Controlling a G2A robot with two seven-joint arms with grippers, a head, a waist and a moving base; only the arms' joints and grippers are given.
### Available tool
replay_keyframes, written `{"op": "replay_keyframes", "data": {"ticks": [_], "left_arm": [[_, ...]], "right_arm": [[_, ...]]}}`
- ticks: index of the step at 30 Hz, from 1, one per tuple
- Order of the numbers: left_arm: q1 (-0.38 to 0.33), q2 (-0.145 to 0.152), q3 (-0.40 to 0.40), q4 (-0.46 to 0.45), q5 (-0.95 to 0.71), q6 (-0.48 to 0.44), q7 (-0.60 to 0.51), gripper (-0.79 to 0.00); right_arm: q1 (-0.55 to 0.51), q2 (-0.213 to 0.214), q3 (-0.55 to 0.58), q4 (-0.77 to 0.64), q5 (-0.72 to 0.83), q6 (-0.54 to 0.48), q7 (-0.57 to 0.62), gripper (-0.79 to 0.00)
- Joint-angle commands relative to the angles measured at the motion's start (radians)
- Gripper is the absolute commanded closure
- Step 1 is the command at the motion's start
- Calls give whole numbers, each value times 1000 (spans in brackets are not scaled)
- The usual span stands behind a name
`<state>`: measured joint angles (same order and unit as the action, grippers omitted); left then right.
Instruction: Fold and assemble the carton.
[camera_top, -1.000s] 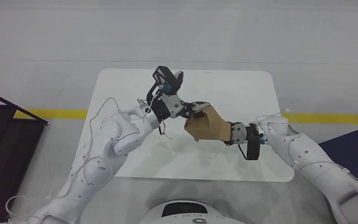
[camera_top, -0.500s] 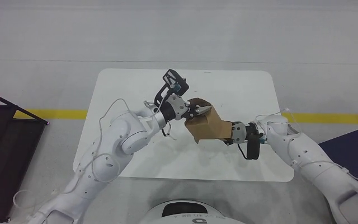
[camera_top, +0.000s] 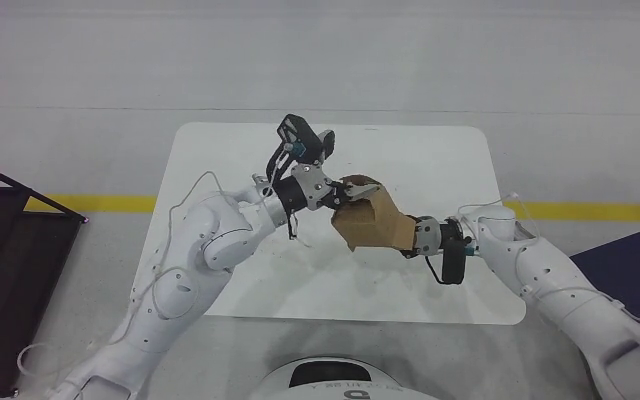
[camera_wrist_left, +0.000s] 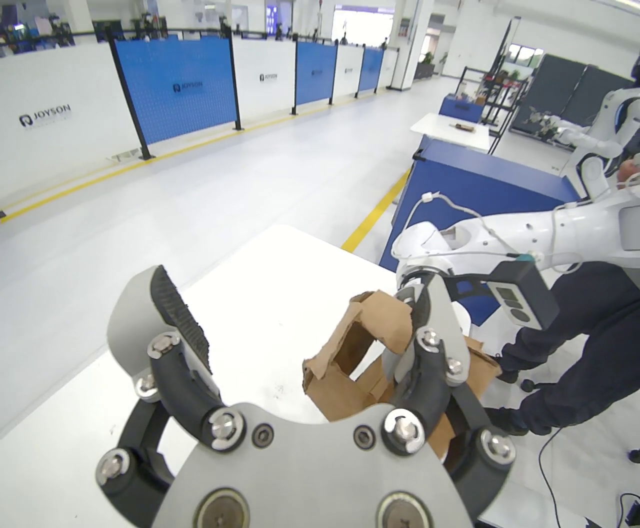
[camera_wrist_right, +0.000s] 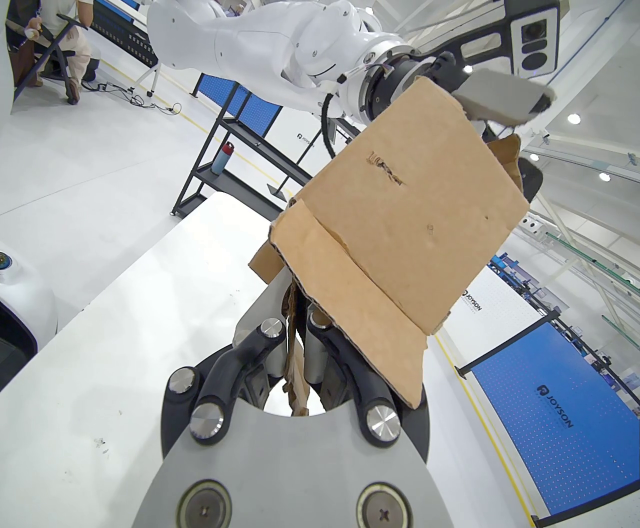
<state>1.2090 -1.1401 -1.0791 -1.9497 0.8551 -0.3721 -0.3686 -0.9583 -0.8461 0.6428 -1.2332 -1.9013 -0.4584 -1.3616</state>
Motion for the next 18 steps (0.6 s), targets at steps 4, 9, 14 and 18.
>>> {"op": "replay_keyframes", "data": {"ticks": [4, 9, 14, 18], "left_arm": [[43, 20, -101, -36, 81, -109, 48, -785], [127, 43, -185, -59, 209, -238, 84, -785], [187, 56, -212, -91, 240, -344, 90, -785], [193, 56, -172, -103, 261, -366, 71, -785]], "right_arm": [[-1, 0, -4, -1, 5, 1, -1, 0], [-1, 1, -9, 5, 19, 9, -9, 0], [4, 3, -19, 9, 25, 9, -9, 0], [11, 1, -29, 6, 23, 5, -5, 0]]}}
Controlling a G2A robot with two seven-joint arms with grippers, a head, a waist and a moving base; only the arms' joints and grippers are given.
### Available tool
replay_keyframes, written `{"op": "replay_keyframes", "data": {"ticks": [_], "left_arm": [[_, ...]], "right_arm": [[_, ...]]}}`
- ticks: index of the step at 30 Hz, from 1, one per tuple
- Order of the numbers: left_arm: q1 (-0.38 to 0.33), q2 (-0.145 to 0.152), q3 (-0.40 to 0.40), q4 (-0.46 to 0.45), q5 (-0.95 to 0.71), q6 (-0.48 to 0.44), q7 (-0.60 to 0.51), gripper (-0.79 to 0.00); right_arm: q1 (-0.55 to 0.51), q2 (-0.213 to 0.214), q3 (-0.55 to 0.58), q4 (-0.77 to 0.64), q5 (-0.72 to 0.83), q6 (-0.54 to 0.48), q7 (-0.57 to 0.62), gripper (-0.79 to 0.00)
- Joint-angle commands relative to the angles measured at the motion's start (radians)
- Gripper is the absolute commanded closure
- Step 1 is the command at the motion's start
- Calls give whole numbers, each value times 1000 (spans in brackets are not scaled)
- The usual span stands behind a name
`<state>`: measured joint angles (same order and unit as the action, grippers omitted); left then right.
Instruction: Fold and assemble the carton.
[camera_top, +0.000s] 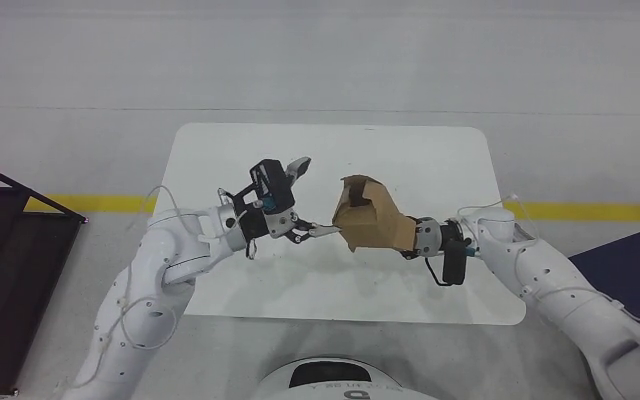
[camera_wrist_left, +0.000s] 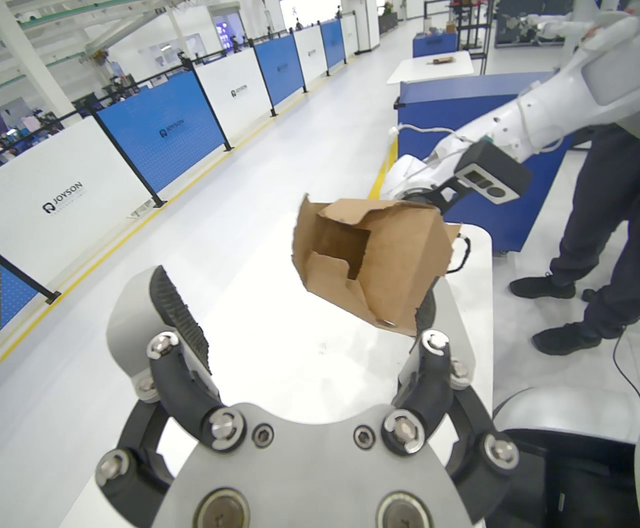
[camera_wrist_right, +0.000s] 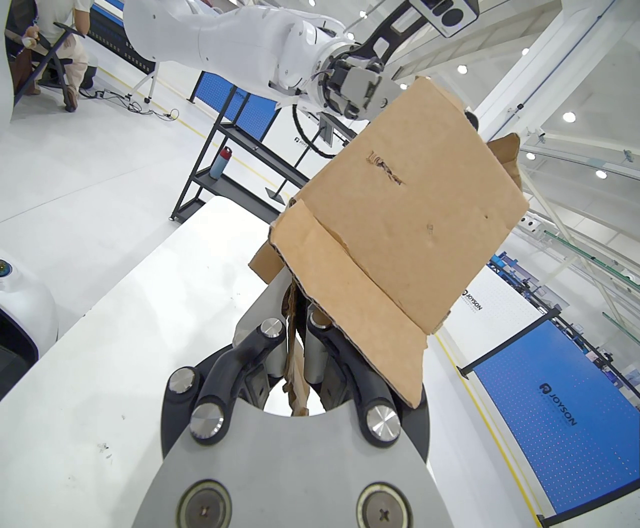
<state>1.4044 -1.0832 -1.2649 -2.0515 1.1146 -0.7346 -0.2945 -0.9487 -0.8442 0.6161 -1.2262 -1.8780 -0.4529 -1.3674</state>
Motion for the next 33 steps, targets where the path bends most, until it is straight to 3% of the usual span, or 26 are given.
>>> {"op": "replay_keyframes", "data": {"ticks": [1, 15, 24, 28, 31, 32, 33], "left_arm": [[-6, -2, 28, 1, -1, -7, -5, -785], [-116, -19, 161, 42, 22, 2, -3, -785], [-135, -21, 197, 59, 65, -9, 10, -785], [-135, -20, 198, 61, 66, -13, 22, -382], [-135, -19, 199, 61, 67, -17, 23, -311], [-135, -19, 200, 62, 66, -19, 24, -228], [-136, -19, 201, 62, 68, -21, 23, -215]], "right_arm": [[3, -1, -5, -2, 0, -2, 2, 0], [13, -7, -26, 6, -13, -3, 3, 0], [19, -11, -35, 5, -16, -6, 6, 0], [22, -12, -38, 8, -15, -7, 8, 0], [24, -13, -39, 9, -14, -7, 8, 0], [25, -13, -39, 10, -13, -7, 8, 0], [26, -13, -40, 10, -13, -7, 7, 0]]}}
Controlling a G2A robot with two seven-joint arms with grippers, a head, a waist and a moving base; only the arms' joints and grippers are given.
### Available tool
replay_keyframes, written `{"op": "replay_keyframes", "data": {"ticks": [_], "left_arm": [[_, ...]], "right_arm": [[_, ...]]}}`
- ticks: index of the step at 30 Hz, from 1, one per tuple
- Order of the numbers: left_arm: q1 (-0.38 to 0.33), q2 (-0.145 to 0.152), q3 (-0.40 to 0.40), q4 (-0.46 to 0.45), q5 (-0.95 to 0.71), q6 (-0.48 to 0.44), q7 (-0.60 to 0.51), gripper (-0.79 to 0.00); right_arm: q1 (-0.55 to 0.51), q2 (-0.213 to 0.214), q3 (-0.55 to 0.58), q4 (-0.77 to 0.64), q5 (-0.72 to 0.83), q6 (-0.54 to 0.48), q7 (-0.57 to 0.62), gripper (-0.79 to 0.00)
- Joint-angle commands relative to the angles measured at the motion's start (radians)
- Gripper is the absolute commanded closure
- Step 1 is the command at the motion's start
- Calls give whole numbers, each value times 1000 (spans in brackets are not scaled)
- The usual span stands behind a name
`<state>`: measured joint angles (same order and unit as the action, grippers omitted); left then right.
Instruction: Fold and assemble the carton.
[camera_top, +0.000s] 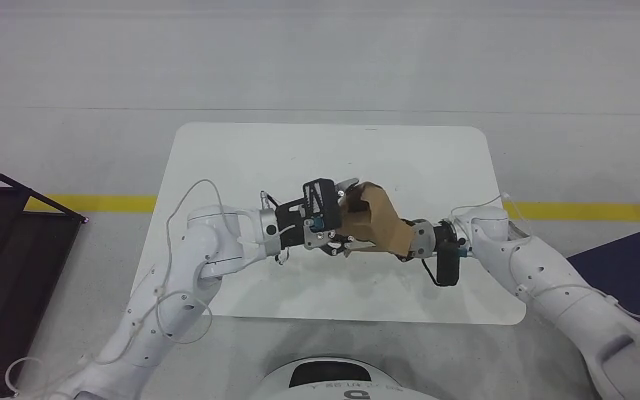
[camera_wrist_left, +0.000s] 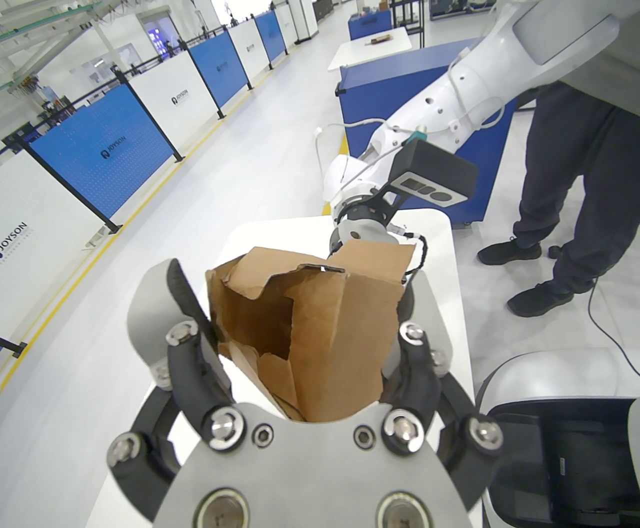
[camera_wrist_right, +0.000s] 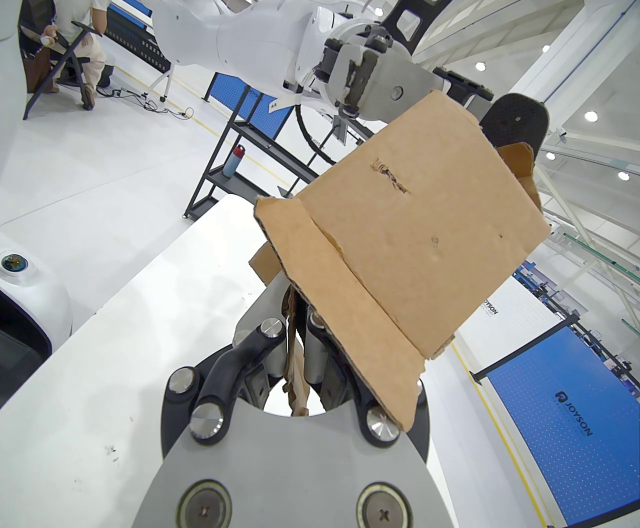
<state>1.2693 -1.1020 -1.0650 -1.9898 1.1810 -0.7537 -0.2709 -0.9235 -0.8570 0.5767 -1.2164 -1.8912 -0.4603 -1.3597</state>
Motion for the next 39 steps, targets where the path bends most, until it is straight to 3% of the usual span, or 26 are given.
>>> {"op": "replay_keyframes", "data": {"ticks": [1, 8, 17, 20, 23, 28, 32, 36, 39], "left_arm": [[-1, 0, 3, 2, 1, -2, 1, -203], [-11, 0, 8, 8, 0, -3, 4, -157], [-22, 0, 17, 25, -12, -2, 6, -308], [-26, 0, 18, 34, -33, -8, 11, -317], [-28, 1, 11, 42, -66, -20, 13, -256], [-30, 6, -4, 48, -112, -53, -1, -283], [-30, 13, -41, 48, -208, -107, 10, -416], [-29, 27, -110, 44, -360, -185, 17, -785], [-37, 40, -167, 48, -474, -222, -10, -785]], "right_arm": [[1, 0, -1, 1, 1, 0, 0, 0], [4, 0, -4, 2, 3, 1, -1, 0], [8, 4, -3, -1, -11, -2, 2, 0], [6, 5, 1, -4, -20, -1, 1, 0], [4, 8, 5, -6, -28, 5, -5, 0], [5, 14, 11, -10, -42, 19, -19, 0], [10, 22, 8, -18, -68, 35, -35, 0], [22, 32, -3, -29, -104, 41, -41, 0], [39, 42, -19, -41, -140, 41, -41, 0]]}}
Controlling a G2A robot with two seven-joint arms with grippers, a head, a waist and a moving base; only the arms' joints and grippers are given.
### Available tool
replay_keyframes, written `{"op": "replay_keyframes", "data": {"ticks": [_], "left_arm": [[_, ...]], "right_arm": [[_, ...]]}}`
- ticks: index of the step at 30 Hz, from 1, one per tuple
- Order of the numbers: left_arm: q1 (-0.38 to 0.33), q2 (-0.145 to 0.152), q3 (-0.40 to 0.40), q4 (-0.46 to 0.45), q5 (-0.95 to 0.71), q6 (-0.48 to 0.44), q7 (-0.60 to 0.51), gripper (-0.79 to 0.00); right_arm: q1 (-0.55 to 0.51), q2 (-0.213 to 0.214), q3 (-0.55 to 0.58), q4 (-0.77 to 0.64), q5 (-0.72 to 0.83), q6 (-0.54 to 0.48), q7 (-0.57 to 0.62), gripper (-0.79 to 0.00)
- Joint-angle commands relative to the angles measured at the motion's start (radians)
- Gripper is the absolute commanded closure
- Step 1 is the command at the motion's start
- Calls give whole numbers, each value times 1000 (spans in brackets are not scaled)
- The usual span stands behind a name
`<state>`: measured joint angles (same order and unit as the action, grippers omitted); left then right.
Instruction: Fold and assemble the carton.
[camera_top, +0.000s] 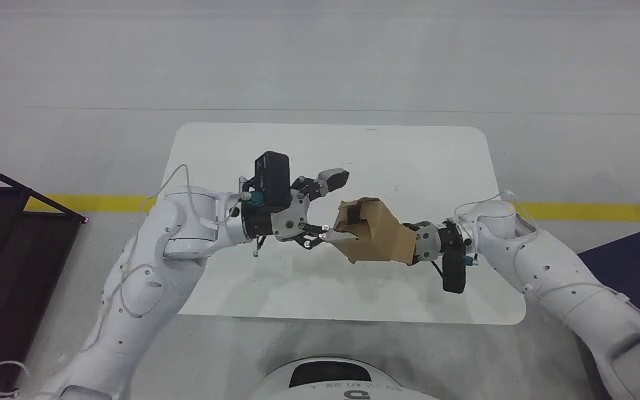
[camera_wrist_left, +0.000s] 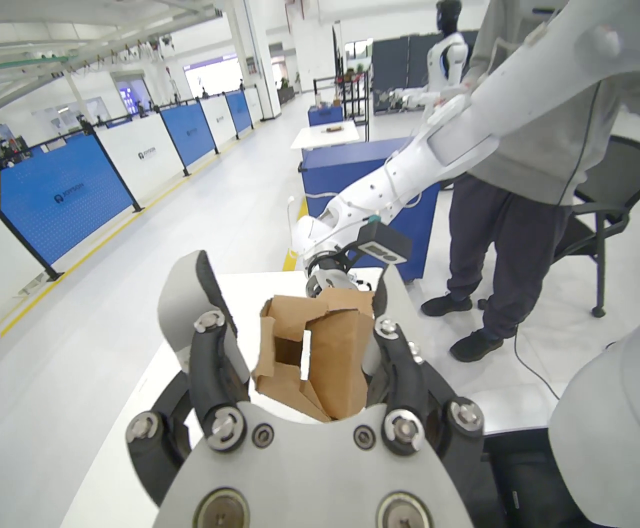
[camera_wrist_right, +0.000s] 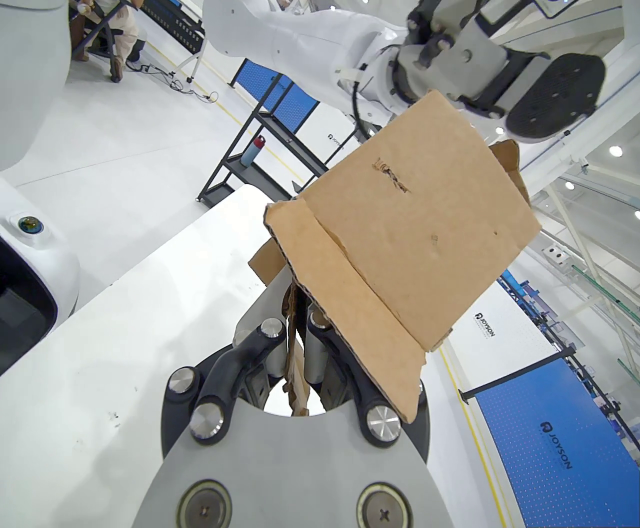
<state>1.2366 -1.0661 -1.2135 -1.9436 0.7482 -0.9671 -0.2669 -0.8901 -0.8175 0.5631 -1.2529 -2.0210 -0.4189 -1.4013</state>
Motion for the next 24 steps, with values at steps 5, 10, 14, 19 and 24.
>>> {"op": "replay_keyframes", "data": {"ticks": [5, 10, 14, 19, 24], "left_arm": [[-49, 22, -65, 10, -88, 31, -156, -751], [-106, 20, 5, 61, -80, 80, -263, -471], [-141, 16, 57, 121, -107, 67, -272, -440], [-175, 13, 92, 187, -131, 46, -277, -388], [-189, 13, 102, 235, -165, 37, -258, -613]], "right_arm": [[42, 22, -45, -37, -59, -7, 7, 0], [79, 42, -82, -61, -68, -13, 13, 0], [104, 58, -112, -80, -76, -16, 16, 0], [134, 78, -134, -97, -50, -14, 14, 0], [136, 81, -132, -94, -24, -12, 12, 0]]}}
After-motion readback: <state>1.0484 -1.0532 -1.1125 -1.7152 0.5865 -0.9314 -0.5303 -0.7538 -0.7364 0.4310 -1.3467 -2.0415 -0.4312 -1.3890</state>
